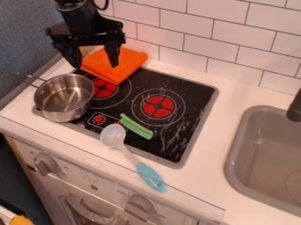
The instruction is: Put the green object on the orange cloth
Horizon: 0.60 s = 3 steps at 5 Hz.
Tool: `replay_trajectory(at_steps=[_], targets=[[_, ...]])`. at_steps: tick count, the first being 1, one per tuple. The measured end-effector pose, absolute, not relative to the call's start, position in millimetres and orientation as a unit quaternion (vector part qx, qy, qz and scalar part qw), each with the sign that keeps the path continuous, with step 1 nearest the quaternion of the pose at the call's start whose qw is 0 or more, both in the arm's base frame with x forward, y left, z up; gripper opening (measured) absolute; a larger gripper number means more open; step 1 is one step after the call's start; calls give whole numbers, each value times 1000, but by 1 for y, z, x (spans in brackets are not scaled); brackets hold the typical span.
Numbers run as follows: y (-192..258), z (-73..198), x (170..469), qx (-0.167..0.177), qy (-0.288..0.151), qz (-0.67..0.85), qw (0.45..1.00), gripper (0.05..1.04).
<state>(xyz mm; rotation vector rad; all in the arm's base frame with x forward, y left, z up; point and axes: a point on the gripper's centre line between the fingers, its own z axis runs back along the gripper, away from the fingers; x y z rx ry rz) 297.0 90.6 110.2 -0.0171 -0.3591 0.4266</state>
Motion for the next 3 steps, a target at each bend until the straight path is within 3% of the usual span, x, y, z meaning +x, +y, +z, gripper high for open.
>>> replay_trajectory(at_steps=[1,2,3], targets=[[87,102,295,-14,-163,217,962,1000],[51,87,289,-49,-140,231,962,1000],[37,82,290,-63,-153,252,954,1000]])
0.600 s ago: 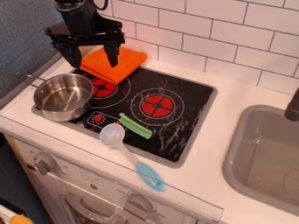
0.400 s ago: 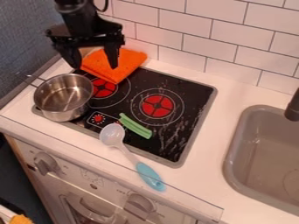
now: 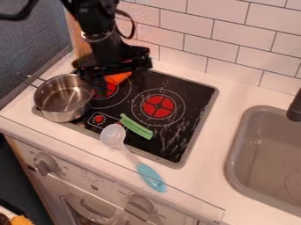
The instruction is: Put the green object on the orange cloth
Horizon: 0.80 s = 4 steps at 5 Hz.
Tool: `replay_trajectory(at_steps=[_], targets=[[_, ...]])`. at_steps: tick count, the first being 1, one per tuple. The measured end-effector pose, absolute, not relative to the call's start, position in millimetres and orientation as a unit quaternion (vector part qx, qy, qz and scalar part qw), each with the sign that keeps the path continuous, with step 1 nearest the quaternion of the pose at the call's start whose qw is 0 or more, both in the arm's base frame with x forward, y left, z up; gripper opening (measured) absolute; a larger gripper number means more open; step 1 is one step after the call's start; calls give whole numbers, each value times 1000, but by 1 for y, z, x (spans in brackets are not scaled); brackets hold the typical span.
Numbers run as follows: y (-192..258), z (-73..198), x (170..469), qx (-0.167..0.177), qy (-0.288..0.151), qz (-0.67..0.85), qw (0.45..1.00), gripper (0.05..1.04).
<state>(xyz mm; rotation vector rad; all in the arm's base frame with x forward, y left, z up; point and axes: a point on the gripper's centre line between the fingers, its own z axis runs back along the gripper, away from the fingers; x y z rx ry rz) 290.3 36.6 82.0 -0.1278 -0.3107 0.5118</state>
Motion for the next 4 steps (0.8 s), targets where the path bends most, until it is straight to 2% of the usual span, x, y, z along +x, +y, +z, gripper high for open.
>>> replay_trajectory(at_steps=[1,4], targets=[[17,81,293,-55,-151,305,939,1000],[9,39,288,-14,-89,443,892,1001]])
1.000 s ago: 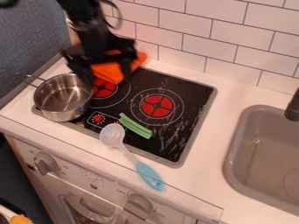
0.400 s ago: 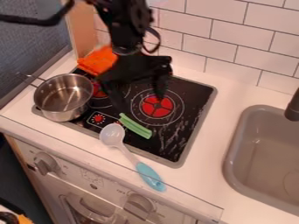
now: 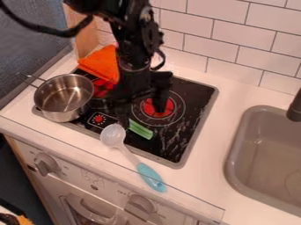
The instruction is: Put the green object on the orange cloth
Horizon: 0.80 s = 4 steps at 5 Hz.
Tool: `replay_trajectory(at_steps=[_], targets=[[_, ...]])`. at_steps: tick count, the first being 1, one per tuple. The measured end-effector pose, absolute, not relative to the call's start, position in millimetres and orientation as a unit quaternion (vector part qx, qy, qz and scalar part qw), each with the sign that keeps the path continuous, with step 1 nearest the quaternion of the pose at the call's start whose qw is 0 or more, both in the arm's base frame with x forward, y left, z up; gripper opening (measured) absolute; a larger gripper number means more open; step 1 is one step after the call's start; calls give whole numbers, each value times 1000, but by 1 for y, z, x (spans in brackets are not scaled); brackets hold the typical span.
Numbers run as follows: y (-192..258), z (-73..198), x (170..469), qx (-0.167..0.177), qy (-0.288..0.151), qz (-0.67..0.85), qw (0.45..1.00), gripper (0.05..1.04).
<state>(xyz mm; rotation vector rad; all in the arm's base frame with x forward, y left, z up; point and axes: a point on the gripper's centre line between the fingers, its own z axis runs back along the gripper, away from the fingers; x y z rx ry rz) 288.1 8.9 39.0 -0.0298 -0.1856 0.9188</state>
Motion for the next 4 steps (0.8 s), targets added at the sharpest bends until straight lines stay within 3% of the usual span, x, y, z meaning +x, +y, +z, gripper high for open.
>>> replay_trajectory(at_steps=[2,3,4], targets=[[6,14,292,-21,-71,440,895,1001],[8,12,295,-23,-86,441,893,934],[12,10,295,-9,-88,441,893,666]])
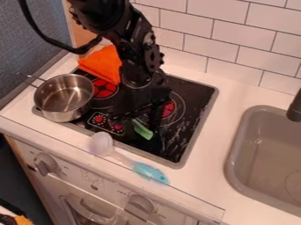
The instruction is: Put the green object on the orange cloth
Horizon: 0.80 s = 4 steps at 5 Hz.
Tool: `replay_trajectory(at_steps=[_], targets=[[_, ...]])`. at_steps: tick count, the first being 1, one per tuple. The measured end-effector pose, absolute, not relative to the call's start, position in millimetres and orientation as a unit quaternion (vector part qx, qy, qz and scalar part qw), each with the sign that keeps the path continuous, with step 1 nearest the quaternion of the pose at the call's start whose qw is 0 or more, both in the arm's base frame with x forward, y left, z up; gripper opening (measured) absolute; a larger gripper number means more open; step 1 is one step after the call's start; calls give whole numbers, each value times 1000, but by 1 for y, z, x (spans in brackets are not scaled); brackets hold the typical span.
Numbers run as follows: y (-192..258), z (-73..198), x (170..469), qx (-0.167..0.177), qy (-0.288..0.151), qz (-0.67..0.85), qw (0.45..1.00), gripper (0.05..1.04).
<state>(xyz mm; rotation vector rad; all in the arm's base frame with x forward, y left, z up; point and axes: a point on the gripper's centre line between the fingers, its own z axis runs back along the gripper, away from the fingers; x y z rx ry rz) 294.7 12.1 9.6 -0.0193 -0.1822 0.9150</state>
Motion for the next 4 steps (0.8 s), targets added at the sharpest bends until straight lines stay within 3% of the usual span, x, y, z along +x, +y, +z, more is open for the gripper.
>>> replay_trajectory(at_steps=[1,2,4], targets=[[12,9,294,-7,-88,440,893,362],[10,8,292,-9,-83,438,895,189],[13,14,292,-9,-83,431,899,168]])
